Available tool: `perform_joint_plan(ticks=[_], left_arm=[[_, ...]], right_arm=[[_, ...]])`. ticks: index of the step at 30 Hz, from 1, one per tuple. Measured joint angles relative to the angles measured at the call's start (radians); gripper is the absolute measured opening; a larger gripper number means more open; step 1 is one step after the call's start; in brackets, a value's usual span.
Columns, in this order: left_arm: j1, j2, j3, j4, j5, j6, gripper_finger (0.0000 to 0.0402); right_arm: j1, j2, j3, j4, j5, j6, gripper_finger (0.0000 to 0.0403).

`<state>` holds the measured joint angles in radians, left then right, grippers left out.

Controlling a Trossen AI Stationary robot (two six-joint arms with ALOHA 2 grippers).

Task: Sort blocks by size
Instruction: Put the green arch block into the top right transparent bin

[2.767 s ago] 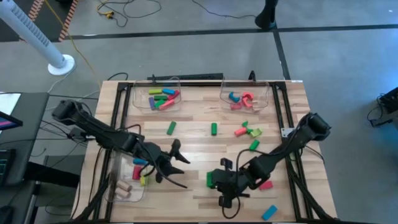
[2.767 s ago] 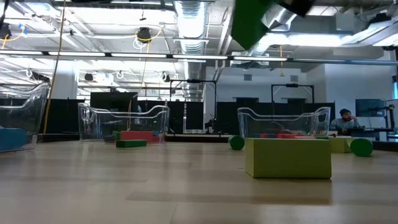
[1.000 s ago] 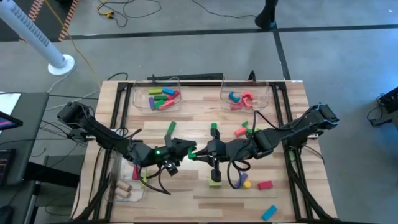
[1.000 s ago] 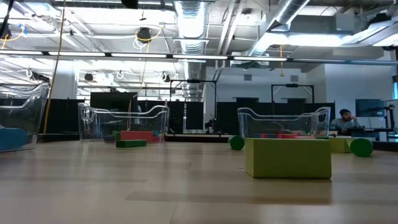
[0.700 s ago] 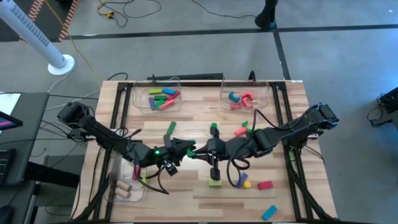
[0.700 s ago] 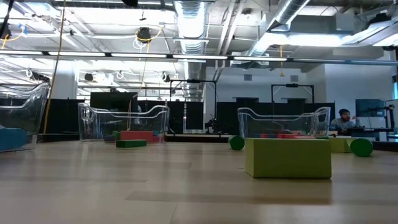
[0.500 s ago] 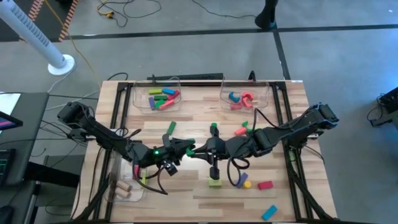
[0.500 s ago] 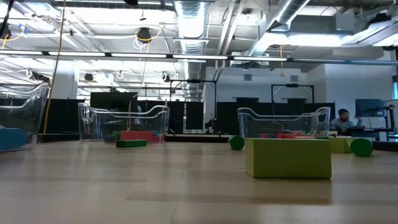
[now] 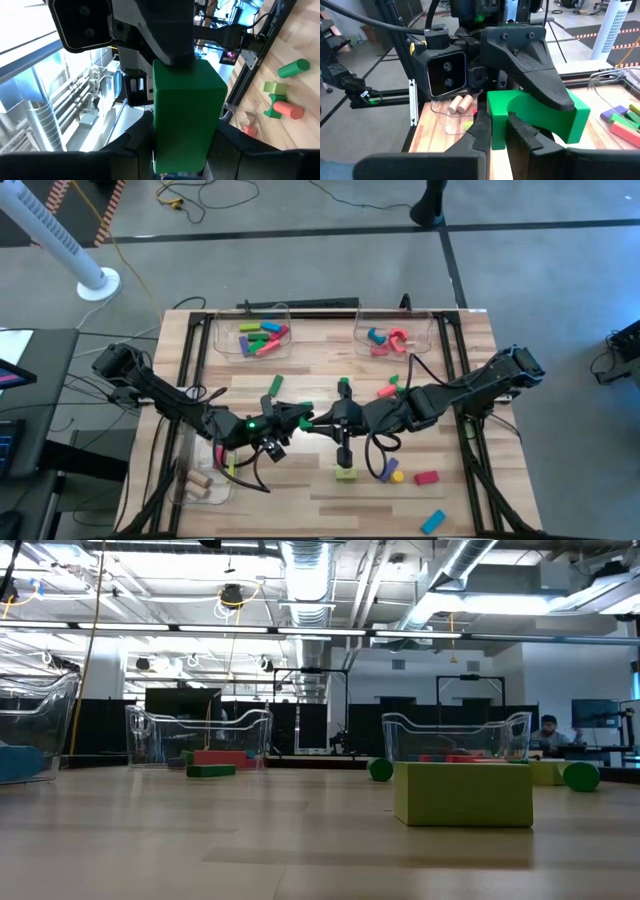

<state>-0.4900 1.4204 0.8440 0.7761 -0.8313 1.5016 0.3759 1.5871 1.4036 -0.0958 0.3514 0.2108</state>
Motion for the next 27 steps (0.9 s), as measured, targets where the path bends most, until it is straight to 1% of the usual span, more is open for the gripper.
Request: perform_joint_plan(ticks=[7, 21, 24, 27], left_arm=[[0.000, 0.000, 0.000, 0.000, -0.002, -0.004, 0.0138], [-0.015, 0.000, 0.000, -0.003, 0.007, -0.005, 0.0138], [-0.022, 0.000, 0.000, -0.001, 0.000, -0.005, 0.0138], [-0.026, 0.000, 0.000, -0.001, -0.005, -0.006, 0.0137]], right_arm=[[0.001, 0.000, 0.000, -0.002, 0.005, -0.005, 0.0081], [0.029, 0.000, 0.000, -0.028, 0.019, -0.043, 0.0090], [0.036, 0.000, 0.000, -0.034, 0.025, -0.046, 0.0106], [0.044, 0.000, 0.000, -0.039, 0.055, -0.047, 0.0136]])
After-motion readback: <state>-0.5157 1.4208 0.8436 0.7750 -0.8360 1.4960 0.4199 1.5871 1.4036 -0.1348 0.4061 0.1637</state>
